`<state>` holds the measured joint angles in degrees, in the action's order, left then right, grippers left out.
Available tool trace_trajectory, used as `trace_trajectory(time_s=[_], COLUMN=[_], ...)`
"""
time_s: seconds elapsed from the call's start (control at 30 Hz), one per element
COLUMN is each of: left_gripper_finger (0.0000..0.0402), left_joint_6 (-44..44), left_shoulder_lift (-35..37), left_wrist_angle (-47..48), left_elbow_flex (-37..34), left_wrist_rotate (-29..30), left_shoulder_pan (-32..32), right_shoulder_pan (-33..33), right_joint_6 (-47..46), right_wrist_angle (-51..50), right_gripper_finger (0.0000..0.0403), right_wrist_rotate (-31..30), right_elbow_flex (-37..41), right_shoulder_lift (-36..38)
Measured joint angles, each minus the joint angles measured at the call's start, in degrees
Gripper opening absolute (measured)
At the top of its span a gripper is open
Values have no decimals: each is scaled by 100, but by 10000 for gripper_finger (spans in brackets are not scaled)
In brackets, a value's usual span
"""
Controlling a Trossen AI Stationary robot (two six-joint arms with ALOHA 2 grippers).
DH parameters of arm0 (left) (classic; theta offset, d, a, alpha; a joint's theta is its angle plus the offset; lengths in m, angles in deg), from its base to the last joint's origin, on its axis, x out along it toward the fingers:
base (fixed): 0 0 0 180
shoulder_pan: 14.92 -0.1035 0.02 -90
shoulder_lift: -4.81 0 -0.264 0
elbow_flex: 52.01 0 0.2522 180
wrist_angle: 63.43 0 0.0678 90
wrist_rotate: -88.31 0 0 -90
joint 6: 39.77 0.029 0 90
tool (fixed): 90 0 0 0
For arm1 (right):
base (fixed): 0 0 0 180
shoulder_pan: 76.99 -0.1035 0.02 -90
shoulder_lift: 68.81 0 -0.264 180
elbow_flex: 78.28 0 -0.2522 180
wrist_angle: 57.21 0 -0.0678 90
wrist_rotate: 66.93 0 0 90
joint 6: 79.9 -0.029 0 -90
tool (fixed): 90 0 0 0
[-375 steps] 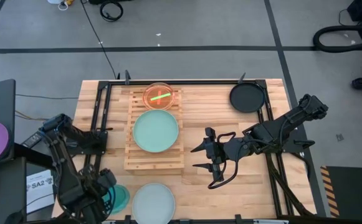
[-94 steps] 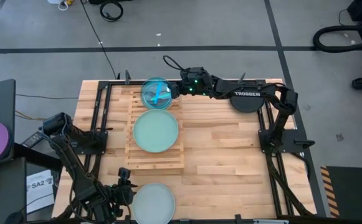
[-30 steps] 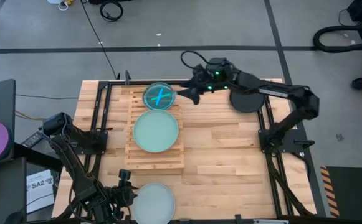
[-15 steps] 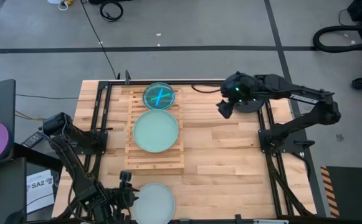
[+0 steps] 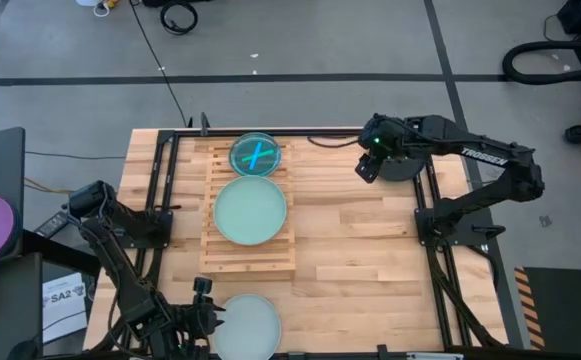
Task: Place and stack plates onto a shelf
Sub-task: Stack the black plate on the light green plate
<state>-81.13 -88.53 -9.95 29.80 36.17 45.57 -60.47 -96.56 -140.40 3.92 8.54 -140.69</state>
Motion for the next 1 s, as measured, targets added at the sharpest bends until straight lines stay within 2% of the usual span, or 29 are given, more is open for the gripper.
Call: trace_trajectory(time_s=[0.27, 0.67, 1.0], left_gripper_finger=[133, 133, 133], left_joint_6=[-13, -305, -297], left_shoulder_lift=[0, 0, 0], left_wrist_angle=[-106, -178, -173], left_elbow_flex=[0, 0, 0], left_wrist_rotate=[0, 0, 0], left_shoulder_pan=[0, -7, -34], right_shoulder_pan=[789, 2057, 2280], right_joint_6=[347, 788, 789], right_wrist_angle=[95, 461, 1632], right_gripper_finger=[268, 268, 268], right_wrist_rotate=[118, 745, 881], right_elbow_flex=[192, 1659, 2963], right_shoulder_lift=[-17, -22, -21])
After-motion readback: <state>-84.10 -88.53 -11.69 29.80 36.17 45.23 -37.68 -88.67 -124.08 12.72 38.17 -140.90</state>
